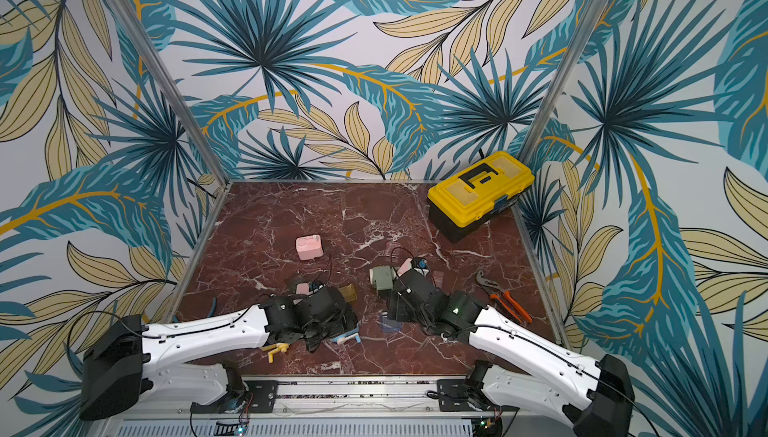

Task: Put the tray back into the pencil sharpener
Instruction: Pick up the pencil sharpener from the center of the board.

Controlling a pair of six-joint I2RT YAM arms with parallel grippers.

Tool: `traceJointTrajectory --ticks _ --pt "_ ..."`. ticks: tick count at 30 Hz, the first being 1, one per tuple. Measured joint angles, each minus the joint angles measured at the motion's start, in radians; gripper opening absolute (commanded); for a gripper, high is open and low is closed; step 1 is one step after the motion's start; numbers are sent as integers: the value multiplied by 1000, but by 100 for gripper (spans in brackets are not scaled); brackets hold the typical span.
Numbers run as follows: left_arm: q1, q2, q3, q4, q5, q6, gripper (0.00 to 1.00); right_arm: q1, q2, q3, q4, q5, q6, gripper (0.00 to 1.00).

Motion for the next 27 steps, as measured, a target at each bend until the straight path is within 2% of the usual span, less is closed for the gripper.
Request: traceJointTrajectory --ticks 11,27 --pt "-5 164 122 -98 -54 -78 100 -47 44 0 -6 -29 -47 85" --pt "17 311 180 -138 -55 -18 99 -62 17 -5 -5 -45 -71 85"
